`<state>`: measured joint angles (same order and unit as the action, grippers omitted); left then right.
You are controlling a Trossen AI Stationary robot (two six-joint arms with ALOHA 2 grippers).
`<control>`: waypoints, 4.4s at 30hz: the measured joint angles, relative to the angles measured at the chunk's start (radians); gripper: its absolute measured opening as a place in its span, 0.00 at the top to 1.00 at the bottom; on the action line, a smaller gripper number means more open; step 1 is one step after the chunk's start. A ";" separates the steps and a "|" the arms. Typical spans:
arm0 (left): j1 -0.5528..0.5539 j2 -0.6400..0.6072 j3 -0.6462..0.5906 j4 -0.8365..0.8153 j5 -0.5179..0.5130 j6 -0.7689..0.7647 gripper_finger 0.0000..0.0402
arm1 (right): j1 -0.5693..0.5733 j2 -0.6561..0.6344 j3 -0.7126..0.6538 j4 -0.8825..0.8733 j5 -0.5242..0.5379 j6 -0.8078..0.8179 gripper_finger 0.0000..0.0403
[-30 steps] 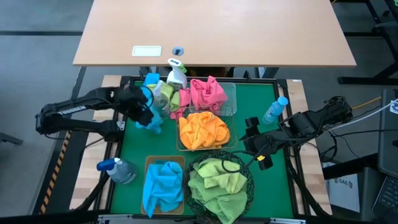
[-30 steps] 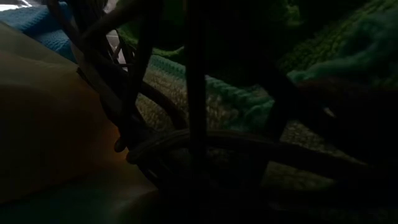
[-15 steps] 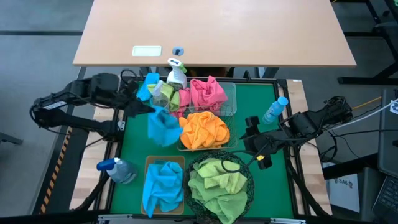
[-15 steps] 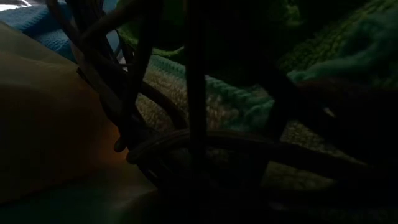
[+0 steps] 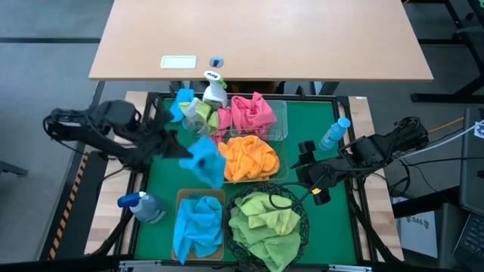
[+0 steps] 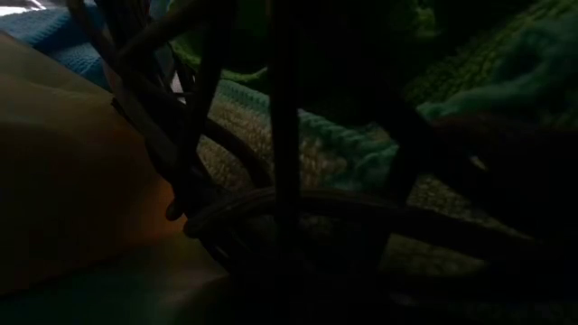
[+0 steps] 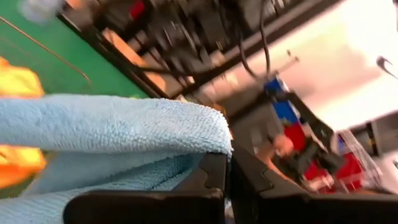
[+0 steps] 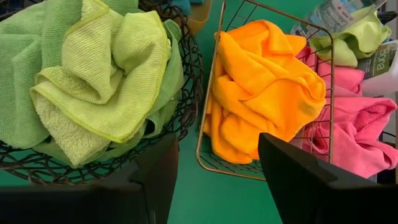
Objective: Sort microfiber towel by color & place in baskets
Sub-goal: Put the blue microfiber towel into the orange bin, then put the green microfiber towel into the black wire basket
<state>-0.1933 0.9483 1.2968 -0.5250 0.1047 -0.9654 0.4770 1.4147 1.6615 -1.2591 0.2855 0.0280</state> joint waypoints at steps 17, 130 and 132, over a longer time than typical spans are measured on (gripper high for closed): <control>-0.413 0.151 0.000 0.075 -0.153 -0.178 1.00 | 0.000 0.000 0.000 0.000 -0.001 0.000 0.45; 1.065 0.203 -0.001 -0.622 -0.268 0.253 0.58 | -0.465 -0.205 -0.527 0.581 -0.358 -0.246 0.45; 1.130 0.260 -0.001 -0.610 -0.216 0.285 0.58 | -0.465 -0.203 -0.527 0.578 -0.358 -0.246 0.45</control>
<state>0.9366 1.2086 1.2957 -1.1350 -0.1118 -0.6808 0.0124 1.2118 1.1347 -0.6815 -0.0727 -0.2180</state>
